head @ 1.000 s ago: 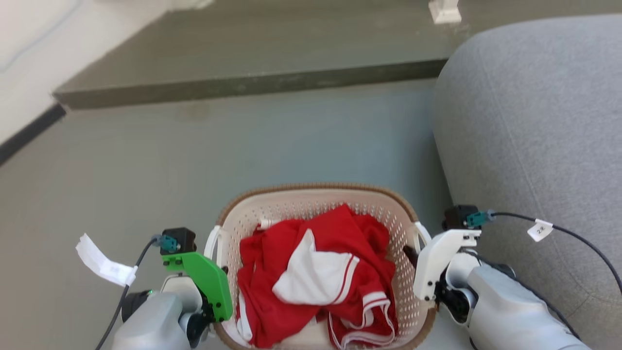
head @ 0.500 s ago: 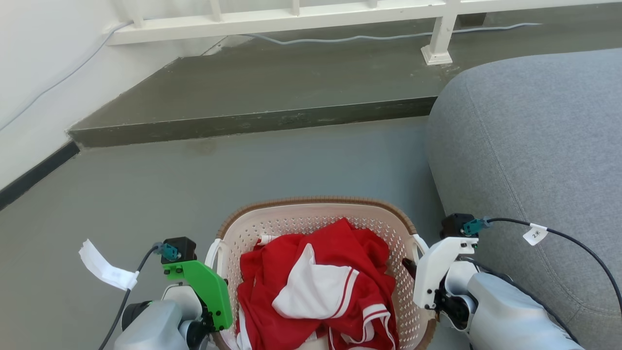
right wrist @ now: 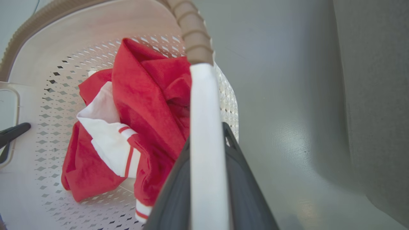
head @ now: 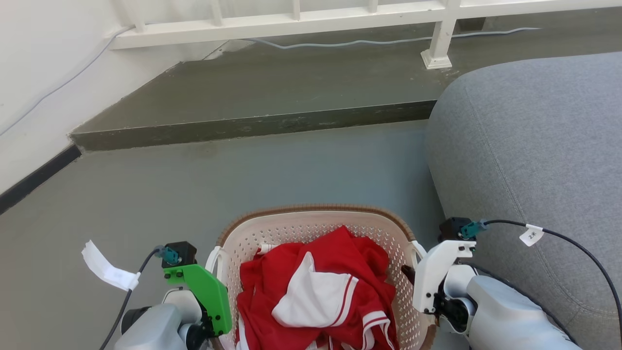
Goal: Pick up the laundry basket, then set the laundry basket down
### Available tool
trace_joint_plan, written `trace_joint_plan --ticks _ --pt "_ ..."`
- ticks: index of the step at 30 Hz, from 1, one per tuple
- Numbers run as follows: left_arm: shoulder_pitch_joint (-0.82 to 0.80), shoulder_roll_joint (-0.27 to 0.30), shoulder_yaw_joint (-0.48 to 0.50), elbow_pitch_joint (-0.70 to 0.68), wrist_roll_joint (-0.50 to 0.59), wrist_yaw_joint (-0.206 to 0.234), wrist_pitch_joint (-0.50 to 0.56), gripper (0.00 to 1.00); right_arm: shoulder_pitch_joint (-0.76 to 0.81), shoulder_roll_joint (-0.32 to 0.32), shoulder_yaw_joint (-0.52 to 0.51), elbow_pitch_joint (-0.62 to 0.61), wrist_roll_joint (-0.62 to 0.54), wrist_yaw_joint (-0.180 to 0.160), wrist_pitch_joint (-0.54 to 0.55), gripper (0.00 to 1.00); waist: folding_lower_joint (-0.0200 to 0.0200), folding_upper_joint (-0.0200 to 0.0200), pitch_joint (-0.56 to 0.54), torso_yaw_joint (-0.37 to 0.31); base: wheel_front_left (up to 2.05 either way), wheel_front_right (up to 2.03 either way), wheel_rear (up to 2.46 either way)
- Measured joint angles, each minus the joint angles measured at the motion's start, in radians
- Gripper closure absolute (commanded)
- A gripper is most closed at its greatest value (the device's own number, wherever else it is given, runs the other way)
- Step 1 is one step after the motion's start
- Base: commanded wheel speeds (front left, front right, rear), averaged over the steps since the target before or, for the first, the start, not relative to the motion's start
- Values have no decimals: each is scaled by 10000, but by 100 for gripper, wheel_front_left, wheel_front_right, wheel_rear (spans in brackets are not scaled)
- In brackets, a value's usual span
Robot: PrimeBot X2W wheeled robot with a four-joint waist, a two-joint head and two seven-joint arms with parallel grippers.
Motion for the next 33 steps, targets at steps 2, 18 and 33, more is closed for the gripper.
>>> trace_joint_plan --ticks 2,18,33 --pt "18 -2 -12 19 -36 0 33 100 7 0 44 0 40 0 15 100 0 0 -2 -6 0 0 0" --pt "44 -2 -113 29 -111 0 46 100 46 -13 213 12 226 -2 23 100 0 0 40 -59 0 0 0" --pt "44 -2 -188 61 -127 0 48 100 44 -13 378 52 416 -2 23 100 0 0 87 -69 0 0 0"
